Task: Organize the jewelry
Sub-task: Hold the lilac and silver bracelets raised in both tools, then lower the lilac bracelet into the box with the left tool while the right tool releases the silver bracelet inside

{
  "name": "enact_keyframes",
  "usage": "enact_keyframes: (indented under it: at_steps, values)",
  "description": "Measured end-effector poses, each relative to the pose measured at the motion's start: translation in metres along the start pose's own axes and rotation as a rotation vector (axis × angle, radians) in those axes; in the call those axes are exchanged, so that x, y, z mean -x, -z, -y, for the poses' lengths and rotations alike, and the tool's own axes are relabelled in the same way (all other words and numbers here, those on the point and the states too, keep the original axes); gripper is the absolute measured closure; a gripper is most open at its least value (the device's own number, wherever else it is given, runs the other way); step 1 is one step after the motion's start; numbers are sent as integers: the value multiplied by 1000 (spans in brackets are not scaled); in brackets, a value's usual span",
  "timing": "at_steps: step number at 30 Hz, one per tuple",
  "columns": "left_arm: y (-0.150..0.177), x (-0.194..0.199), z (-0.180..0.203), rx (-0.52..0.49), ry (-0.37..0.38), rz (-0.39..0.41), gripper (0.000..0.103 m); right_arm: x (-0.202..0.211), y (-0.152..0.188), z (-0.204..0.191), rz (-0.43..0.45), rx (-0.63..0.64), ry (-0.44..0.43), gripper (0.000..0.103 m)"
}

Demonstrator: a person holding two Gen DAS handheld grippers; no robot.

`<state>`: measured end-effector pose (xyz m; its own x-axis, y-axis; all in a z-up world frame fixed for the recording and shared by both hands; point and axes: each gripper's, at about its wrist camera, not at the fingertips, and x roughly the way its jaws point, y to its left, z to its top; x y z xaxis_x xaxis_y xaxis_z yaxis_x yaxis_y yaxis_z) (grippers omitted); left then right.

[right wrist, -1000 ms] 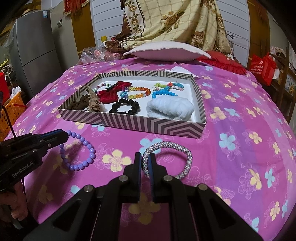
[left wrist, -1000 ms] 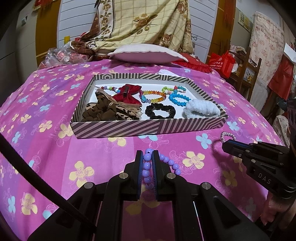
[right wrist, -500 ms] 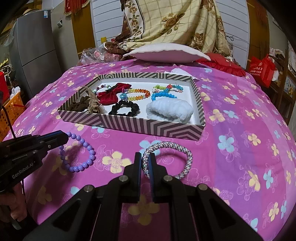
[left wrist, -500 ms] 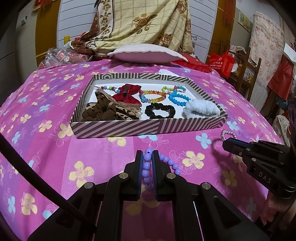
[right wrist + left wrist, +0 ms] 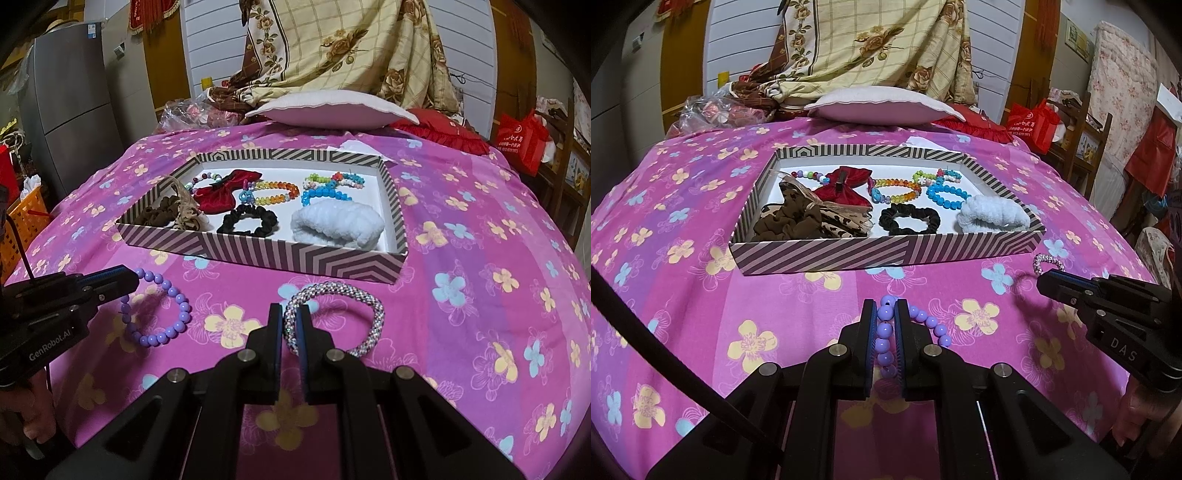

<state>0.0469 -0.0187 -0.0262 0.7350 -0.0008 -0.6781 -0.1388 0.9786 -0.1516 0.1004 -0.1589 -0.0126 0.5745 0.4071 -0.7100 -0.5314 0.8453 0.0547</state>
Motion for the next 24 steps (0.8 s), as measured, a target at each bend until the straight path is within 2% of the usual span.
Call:
enact_keyframes:
  at_steps: [24]
  values:
    - [0,0,0,-2,-3,0,97,1,0,0,3,4,3,96]
